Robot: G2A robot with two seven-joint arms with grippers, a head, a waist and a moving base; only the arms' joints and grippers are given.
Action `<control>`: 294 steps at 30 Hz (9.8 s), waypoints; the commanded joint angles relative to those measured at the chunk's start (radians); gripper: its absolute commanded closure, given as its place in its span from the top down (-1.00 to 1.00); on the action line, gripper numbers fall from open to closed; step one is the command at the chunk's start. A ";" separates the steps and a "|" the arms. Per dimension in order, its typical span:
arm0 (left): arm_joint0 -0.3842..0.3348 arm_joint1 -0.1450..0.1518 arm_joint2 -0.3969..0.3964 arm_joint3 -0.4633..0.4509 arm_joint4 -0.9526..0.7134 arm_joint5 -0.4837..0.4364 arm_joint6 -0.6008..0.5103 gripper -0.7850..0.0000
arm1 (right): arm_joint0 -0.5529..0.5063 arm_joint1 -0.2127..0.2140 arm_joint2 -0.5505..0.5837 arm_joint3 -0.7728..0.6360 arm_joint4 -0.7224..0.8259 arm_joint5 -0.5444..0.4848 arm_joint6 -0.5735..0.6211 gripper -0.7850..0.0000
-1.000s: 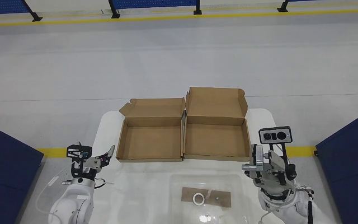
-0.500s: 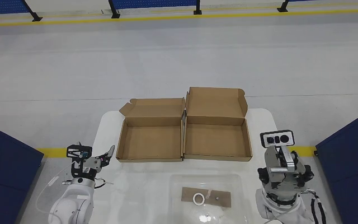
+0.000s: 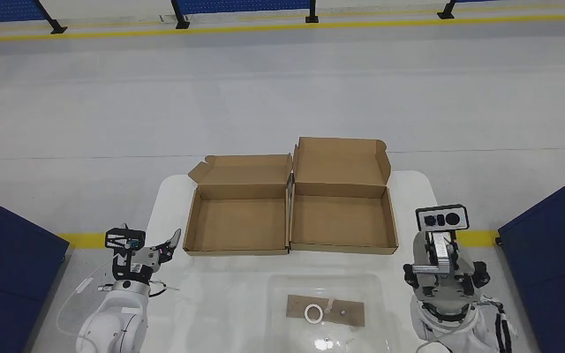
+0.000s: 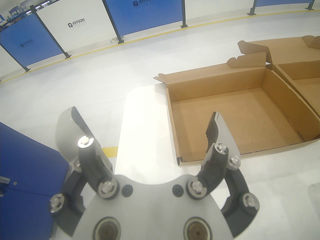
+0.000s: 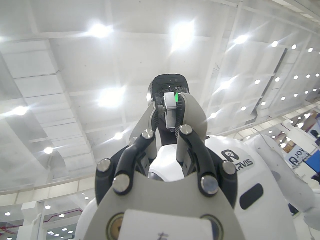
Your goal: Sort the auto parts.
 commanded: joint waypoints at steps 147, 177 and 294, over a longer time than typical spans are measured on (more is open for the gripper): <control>0.000 0.000 0.000 0.000 0.000 0.000 0.000 1.00 | 0.662 -0.138 -0.294 0.777 -2.295 0.922 -0.243 -1.00; 0.000 0.000 0.000 0.000 0.000 0.000 0.000 1.00 | 0.802 -0.243 -0.420 1.043 -2.281 1.026 -0.165 -0.19; 0.000 0.000 0.000 0.000 0.000 0.000 0.000 1.00 | 0.936 0.071 -1.018 0.215 -2.163 0.283 0.495 1.00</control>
